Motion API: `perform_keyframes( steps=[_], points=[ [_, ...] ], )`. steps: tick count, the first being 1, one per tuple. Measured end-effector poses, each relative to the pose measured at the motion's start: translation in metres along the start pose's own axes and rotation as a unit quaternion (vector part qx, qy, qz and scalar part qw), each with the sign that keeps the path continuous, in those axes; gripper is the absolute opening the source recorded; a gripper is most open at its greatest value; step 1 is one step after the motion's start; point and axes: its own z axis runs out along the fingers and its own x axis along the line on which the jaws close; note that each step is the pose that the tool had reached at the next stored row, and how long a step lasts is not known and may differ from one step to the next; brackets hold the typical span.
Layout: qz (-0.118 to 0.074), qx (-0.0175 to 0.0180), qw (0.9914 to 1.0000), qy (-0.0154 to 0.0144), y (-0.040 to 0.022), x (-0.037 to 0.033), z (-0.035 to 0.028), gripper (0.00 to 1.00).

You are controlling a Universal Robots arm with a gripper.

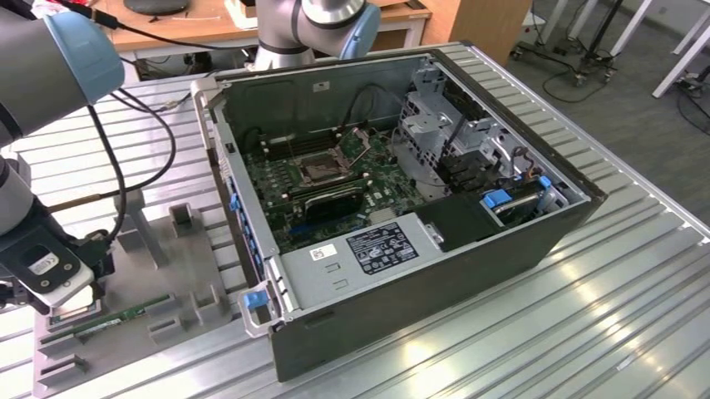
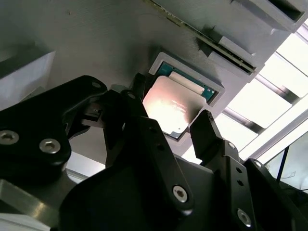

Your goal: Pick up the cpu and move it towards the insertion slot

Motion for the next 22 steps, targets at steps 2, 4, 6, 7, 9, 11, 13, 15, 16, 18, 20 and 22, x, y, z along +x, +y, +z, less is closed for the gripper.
perform_keyframes(
  steps=[2,4,6,7,9,11,13,15,16,18,20,22],
  points=[
    [0.0,-0.0001,1.0,0.0001,0.0001,0.0001,0.0,0.65],
    [0.0,-0.0002,1.0,0.0,0.0002,0.0004,0.0005,0.65],
    [0.0,-0.0002,1.0,0.0,0.0001,0.0006,0.0013,0.65],
    [0.0,-0.0001,1.0,0.0001,0.0001,0.0007,0.0014,0.65],
    [0.0,-0.0001,1.0,0.0002,0.0001,0.0007,0.0014,0.65],
    [0.0,-0.0001,1.0,0.0001,0.0001,0.0007,0.0015,0.65],
    [0.0,-0.0002,1.0,0.0,0.0001,0.0009,0.0016,0.65],
    [0.0,-0.0002,1.0,0.0,0.0001,0.0014,0.0016,0.65],
    [0.0,-0.0002,1.0,0.0,0.0001,0.0014,0.0016,0.65],
    [0.0,-0.0002,1.0,0.0,0.0001,0.0014,0.0015,0.65],
    [0.0,-0.0002,1.0,0.0,0.0001,0.0014,0.0008,0.65],
    [0.0,-0.0001,1.0,0.0001,0.0002,0.0014,0.0,0.65]
  ],
)
